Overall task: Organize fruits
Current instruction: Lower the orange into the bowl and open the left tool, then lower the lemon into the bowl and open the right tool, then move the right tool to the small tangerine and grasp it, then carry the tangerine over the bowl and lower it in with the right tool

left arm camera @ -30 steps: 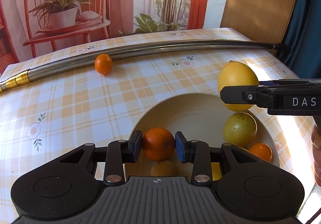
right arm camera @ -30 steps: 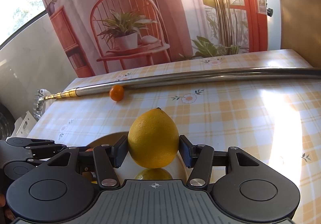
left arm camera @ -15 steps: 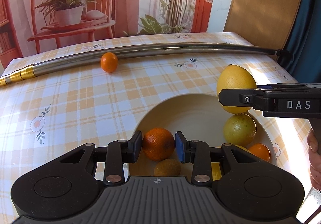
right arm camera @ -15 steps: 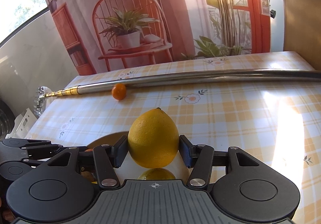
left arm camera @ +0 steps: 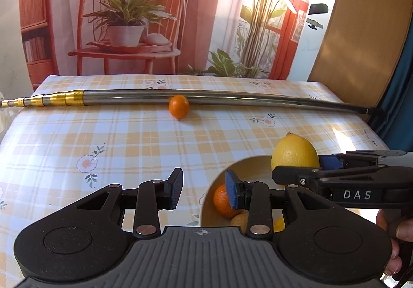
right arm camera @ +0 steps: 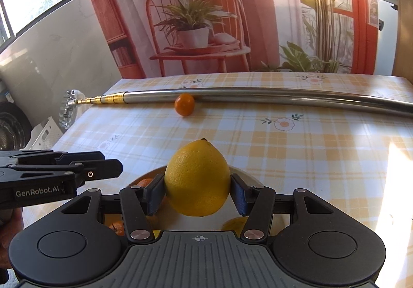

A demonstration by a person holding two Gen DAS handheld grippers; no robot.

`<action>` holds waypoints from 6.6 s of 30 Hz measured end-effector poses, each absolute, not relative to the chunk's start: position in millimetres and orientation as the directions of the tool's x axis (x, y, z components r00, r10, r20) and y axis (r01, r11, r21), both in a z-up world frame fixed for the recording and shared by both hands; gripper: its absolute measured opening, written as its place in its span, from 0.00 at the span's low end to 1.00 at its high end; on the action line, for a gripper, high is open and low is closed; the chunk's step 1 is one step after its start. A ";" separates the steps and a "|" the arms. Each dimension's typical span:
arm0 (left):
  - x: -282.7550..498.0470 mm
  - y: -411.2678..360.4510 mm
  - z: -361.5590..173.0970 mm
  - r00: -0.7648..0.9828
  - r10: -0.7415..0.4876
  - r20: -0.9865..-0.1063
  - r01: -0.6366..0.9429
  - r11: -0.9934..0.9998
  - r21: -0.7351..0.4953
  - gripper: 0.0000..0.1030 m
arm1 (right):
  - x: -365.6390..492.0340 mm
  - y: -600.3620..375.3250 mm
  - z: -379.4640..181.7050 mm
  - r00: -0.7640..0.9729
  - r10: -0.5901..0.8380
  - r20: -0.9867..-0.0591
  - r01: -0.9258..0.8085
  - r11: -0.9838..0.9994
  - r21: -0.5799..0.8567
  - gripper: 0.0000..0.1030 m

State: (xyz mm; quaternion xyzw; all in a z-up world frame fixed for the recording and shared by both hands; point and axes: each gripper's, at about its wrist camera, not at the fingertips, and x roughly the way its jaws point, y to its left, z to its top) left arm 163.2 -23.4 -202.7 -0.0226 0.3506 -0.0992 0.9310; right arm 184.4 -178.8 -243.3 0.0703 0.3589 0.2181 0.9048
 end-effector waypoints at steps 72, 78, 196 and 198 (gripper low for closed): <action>186.2 67.3 -150.2 0.844 -0.019 -0.536 -0.053 0.991 -0.119 0.49 | 278.3 -148.7 -197.2 0.707 0.477 -0.522 -0.409 0.878 0.249 0.83; 200.7 77.8 -161.6 0.830 -0.012 -0.558 -0.070 0.989 -0.126 0.49 | 304.8 -105.2 -211.8 0.657 0.474 -0.586 -0.470 0.865 0.174 0.73; 148.0 -18.9 -176.2 0.738 -0.215 -0.640 0.190 0.976 -0.108 0.92 | 171.3 -167.0 -225.5 0.633 0.486 -0.602 -0.434 0.867 0.244 0.31; 147.7 -19.6 -177.8 0.737 -0.206 -0.644 0.185 0.978 -0.101 0.92 | 168.5 -166.8 -225.9 0.634 0.487 -0.601 -0.438 0.867 0.240 0.31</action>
